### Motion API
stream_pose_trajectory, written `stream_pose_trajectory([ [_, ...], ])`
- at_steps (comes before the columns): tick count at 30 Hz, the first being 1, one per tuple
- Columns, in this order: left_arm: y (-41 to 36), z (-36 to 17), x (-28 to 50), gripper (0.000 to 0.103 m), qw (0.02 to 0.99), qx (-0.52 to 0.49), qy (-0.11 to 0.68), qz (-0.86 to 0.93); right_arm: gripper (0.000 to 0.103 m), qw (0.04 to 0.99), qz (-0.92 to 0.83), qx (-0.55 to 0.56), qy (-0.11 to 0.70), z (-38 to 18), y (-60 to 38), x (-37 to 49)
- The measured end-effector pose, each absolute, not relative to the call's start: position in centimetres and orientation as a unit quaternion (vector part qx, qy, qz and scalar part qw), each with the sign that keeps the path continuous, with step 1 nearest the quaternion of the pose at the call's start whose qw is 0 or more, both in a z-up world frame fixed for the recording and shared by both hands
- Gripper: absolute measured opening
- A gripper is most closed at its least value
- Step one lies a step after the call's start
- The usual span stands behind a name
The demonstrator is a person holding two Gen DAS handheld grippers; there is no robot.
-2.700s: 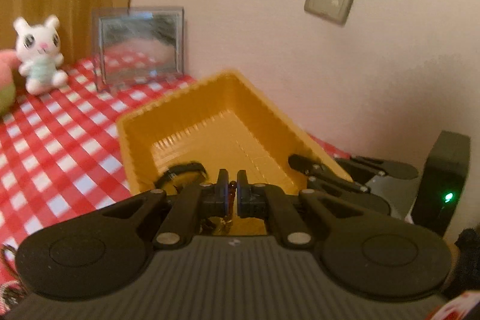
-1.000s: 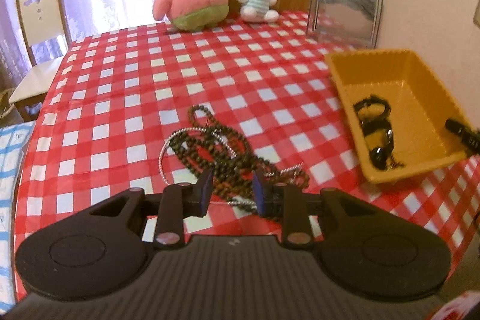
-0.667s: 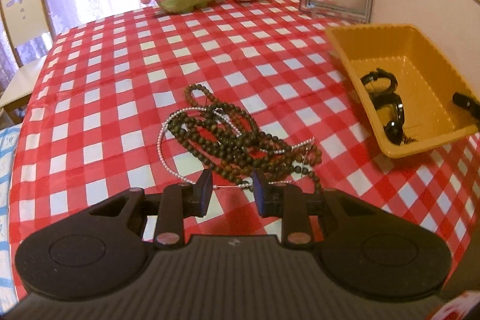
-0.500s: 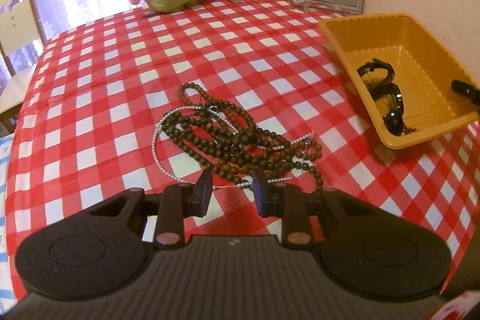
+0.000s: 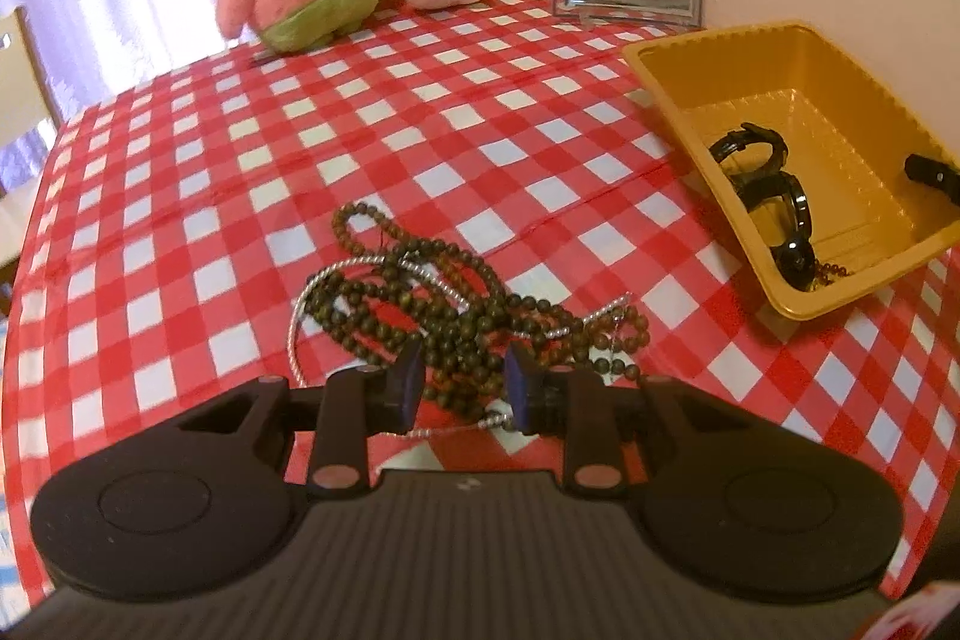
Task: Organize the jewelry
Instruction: 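Grasp a dark bead necklace from the pile with the left tool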
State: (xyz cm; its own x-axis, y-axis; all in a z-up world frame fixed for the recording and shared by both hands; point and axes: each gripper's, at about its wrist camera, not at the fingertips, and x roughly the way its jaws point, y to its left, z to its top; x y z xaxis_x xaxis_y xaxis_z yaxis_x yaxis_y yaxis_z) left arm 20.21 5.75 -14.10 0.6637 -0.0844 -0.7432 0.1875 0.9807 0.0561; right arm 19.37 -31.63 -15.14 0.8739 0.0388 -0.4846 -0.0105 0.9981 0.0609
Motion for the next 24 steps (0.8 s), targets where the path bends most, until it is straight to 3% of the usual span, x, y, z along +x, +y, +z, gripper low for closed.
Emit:
stream_pose_trajectory([
  [13,3.7,-16.7,23.3,0.025,0.898,0.154,0.401,-0.093,0.005,0.967,0.011,0.029,0.251,-15.2,-31.8,19.4],
  [14,3.6,-16.8,23.3,0.024,0.898,0.159,0.400,-0.093,0.005,0.967,0.012,0.029,0.251,-15.2,-31.8,19.4],
  [16,3.7,-16.8,23.2,0.006,0.898,0.165,0.395,-0.097,0.005,0.967,0.012,0.029,0.251,-15.2,-31.8,19.4],
  [24,6.7,-12.9,21.0,0.006,0.916,0.104,0.374,-0.096,0.005,0.967,0.012,0.030,0.251,-15.2,-31.9,19.3],
])
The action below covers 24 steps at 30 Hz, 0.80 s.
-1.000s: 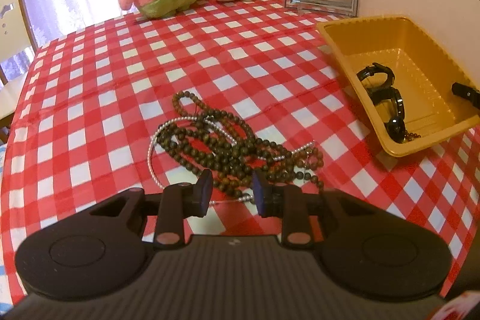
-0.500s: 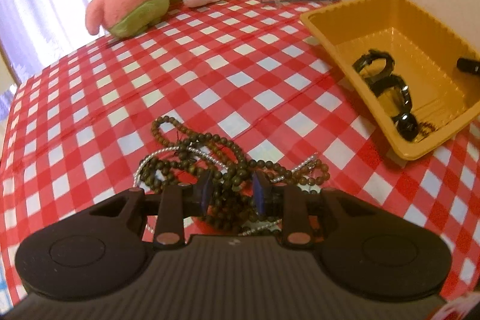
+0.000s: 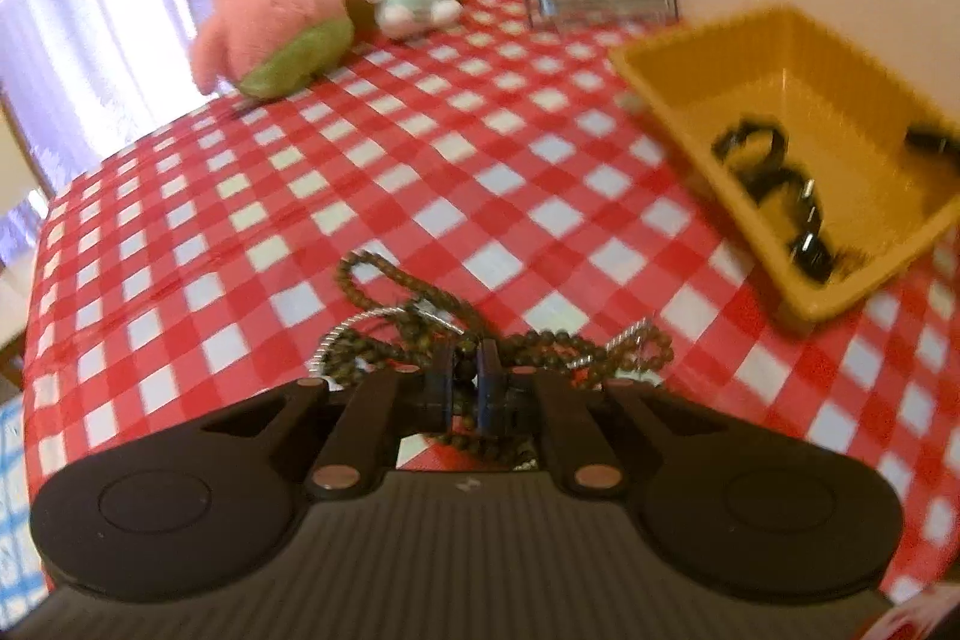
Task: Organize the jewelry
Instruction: 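Grasp a dark bead necklace from the pile with the left tool, then lift the bead necklace high above the table with the left tool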
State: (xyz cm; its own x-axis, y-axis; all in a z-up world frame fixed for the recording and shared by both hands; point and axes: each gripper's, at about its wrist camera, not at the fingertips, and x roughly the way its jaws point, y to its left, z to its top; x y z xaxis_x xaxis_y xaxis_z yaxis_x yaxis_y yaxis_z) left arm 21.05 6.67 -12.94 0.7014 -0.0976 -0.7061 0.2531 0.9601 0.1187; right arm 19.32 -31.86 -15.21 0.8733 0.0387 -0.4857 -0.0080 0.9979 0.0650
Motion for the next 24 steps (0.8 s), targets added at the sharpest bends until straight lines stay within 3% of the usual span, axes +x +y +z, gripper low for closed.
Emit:
stream_pose_trajectory([
  [10,10.5,-2.3,17.8,0.006,0.951,0.031,0.296,-0.085,0.005,0.968,0.015,0.031,0.250,-15.2,-32.1,19.4],
  [24,11.7,10.2,14.9,0.006,0.983,0.038,0.167,-0.070,0.005,0.968,0.019,0.032,0.249,-15.3,-31.9,19.5],
])
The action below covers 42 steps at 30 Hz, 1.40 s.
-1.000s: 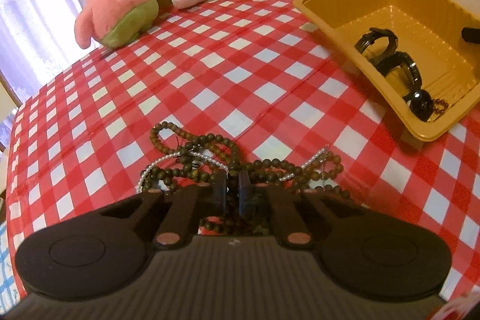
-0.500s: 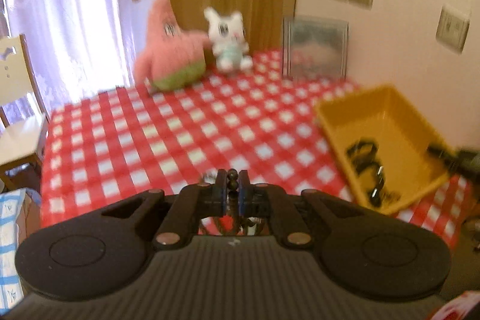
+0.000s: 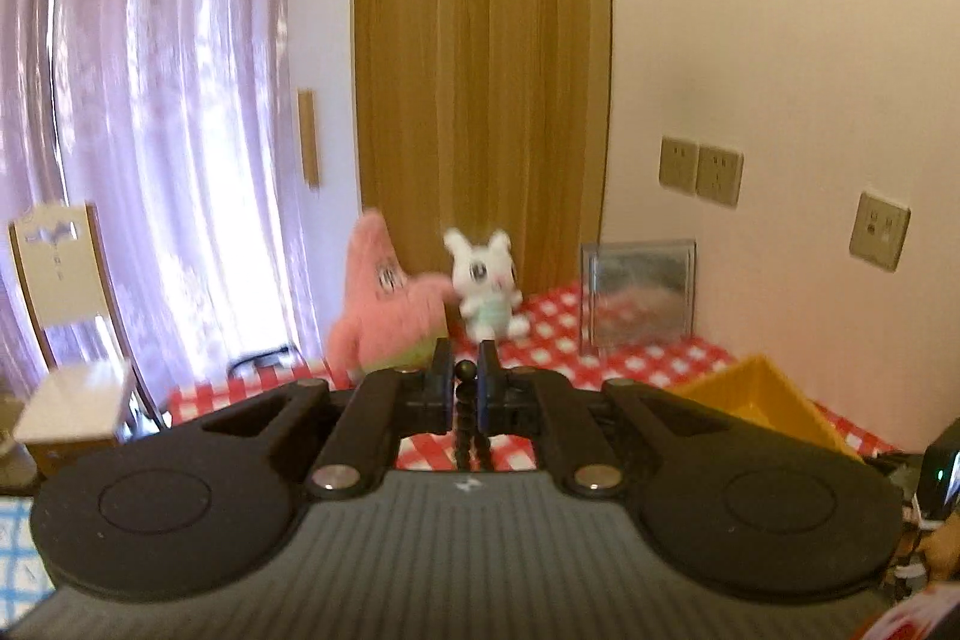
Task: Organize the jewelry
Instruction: 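Lift the bead necklace high above the table with the left tool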
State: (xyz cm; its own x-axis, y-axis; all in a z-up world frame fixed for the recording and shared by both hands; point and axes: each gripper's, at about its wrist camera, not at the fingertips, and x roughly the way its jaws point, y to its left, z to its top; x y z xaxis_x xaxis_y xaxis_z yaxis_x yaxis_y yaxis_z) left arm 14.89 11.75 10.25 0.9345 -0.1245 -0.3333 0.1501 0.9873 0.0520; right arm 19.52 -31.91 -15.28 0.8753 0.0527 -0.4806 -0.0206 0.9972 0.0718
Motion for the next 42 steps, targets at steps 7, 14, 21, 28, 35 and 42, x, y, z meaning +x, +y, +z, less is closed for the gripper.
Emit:
stream_pose_trajectory([
  [7,11.4,14.4,15.0,0.006,0.985,0.067,0.148,-0.064,0.005,0.968,0.020,0.033,0.250,-15.3,-32.0,19.5],
  [14,10.6,17.8,14.9,0.006,0.987,0.099,0.111,-0.060,0.005,0.968,0.022,0.033,0.249,-15.3,-32.1,19.4],
  [21,9.0,19.7,14.9,0.006,0.987,0.109,0.086,-0.082,0.005,0.970,0.028,0.025,0.241,-15.0,-32.0,19.4],
  [28,6.1,20.2,16.2,0.006,0.982,0.115,0.073,-0.131,0.005,0.970,0.030,0.019,0.239,-14.8,-31.8,19.4],
  [35,1.8,21.4,17.7,0.006,0.971,0.108,0.047,-0.208,0.005,0.970,0.034,0.013,0.239,-14.6,-31.7,19.5],
  [42,-3.0,22.5,18.8,0.006,0.953,0.092,0.009,-0.289,0.005,0.970,0.033,0.016,0.239,-14.5,-31.7,19.7],
])
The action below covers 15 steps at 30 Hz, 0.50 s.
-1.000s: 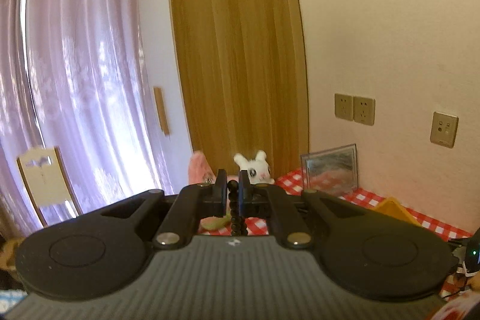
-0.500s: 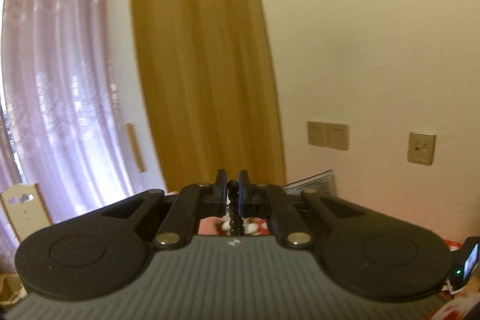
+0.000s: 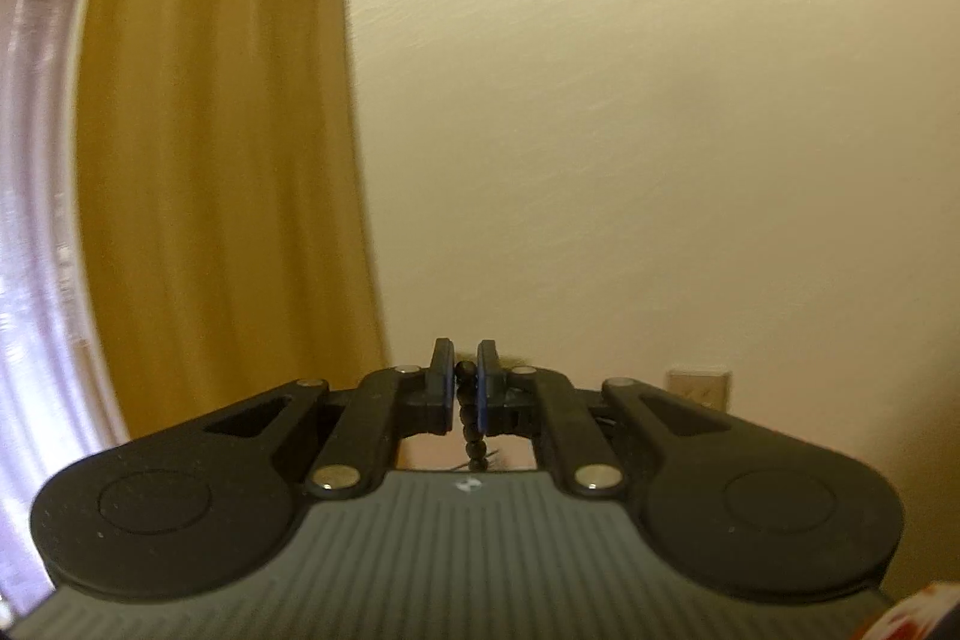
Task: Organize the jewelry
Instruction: 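Lift the bead necklace high above the table with the left tool, then lower the necklace into the tray and open the left tool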
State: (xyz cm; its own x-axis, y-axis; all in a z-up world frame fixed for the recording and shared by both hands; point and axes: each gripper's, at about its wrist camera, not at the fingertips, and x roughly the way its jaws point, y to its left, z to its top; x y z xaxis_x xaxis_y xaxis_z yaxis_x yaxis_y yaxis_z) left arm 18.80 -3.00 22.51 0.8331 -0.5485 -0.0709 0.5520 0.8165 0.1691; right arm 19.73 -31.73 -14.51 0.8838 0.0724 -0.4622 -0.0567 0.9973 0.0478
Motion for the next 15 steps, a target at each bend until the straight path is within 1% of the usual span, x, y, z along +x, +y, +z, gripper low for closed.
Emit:
stream_pose_trajectory([
  [4,-5.0,20.8,20.6,0.006,0.943,0.067,0.033,-0.325,0.005,0.970,0.032,0.020,0.238,-14.5,-31.8,19.6],
  [7,-6.7,17.8,22.1,0.006,0.931,0.049,0.085,-0.351,0.005,0.970,0.029,0.023,0.240,-14.6,-31.8,19.5],
  [15,-11.0,6.5,26.0,0.006,0.897,0.034,0.242,-0.369,0.005,0.970,0.026,0.025,0.242,-14.5,-31.7,19.0],
])
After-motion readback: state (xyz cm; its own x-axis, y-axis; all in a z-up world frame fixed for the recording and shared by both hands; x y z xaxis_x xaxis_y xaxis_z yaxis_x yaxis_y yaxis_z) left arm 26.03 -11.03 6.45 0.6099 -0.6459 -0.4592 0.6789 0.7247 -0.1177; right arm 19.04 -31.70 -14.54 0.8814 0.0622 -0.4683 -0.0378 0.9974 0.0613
